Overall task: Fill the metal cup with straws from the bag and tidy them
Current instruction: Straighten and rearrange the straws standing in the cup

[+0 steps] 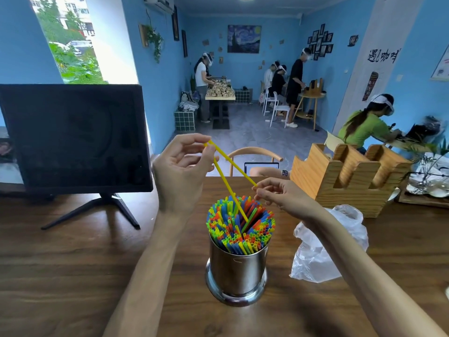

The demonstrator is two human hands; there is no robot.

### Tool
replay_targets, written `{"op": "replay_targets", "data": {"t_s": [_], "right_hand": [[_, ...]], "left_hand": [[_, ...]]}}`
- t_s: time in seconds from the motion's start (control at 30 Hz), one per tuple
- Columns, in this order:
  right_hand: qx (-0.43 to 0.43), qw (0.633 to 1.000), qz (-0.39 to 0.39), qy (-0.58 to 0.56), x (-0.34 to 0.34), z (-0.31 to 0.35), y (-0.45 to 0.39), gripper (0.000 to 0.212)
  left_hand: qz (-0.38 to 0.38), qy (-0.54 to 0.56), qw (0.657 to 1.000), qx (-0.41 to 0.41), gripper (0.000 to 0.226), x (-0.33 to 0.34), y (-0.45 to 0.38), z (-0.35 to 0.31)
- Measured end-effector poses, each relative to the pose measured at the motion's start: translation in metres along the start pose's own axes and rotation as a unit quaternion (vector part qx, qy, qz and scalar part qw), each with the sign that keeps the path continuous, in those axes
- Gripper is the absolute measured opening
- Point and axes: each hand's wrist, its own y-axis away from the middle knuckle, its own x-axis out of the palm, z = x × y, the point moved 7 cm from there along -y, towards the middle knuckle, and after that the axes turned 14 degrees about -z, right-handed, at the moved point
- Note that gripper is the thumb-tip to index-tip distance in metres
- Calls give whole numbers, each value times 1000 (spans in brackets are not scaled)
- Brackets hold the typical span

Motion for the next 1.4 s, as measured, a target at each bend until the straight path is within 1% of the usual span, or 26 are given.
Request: {"op": "replay_targets", "data": {"t_s": [0.1,0.2,0.23,0.3,0.37,0.43,0.5,0.57,0.63,0.73,0.8,0.9,0.93,1.07,1.17,1.23,1.33,1.4], "right_hand": [[-1,1000,2,5,-2,0,0,23],[-27,999,13,10,-5,12,0,37],[-44,998,30,23,-5,17,1,40],[-84,991,92,44,-2,26,5,40],[-112,980,160,43,6,32,13,32],[-131,970,189,77,14,33,18,29],[-152,961,190,134,18,32,18,37],[-155,957,188,160,17,31,15,41],[-146,964,164,147,10,30,9,39],[-109,984,90,109,-3,22,-7,35],[-97,988,50,110,-7,14,-14,34],[-95,991,27,93,-4,9,-20,26],[-97,991,29,92,-2,9,-20,24],[-105,986,70,113,10,14,-18,28],[-105,984,71,126,14,14,-19,21],[-99,984,70,135,14,15,-21,20],[-83,983,75,144,14,16,-22,19],[-75,984,82,142,14,18,-21,17]], "left_hand": [[28,-5,1000,-9,15,0,-2,-3],[45,10,999,-8,12,-1,-7,-11],[44,13,999,-9,12,-2,-9,-14],[39,19,999,-18,13,-4,-13,-15],[34,23,998,-38,14,-5,-16,-13],[38,23,997,-56,15,-3,-16,-7],[50,21,996,-69,16,2,-14,-2],[56,27,995,-73,16,5,-12,2],[54,35,996,-64,16,5,-13,2],[54,37,996,-54,15,4,-16,2],[54,37,996,-58,14,5,-14,5],[56,37,996,-52,13,6,-10,6],[62,35,996,-48,13,7,-9,6],[81,15,996,-37,20,11,-4,11],[90,16,995,-44,18,11,-2,14],[92,17,994,-47,19,11,-2,14],[84,23,995,-50,22,9,-3,14],[65,42,996,-42,19,6,-6,9]]}}
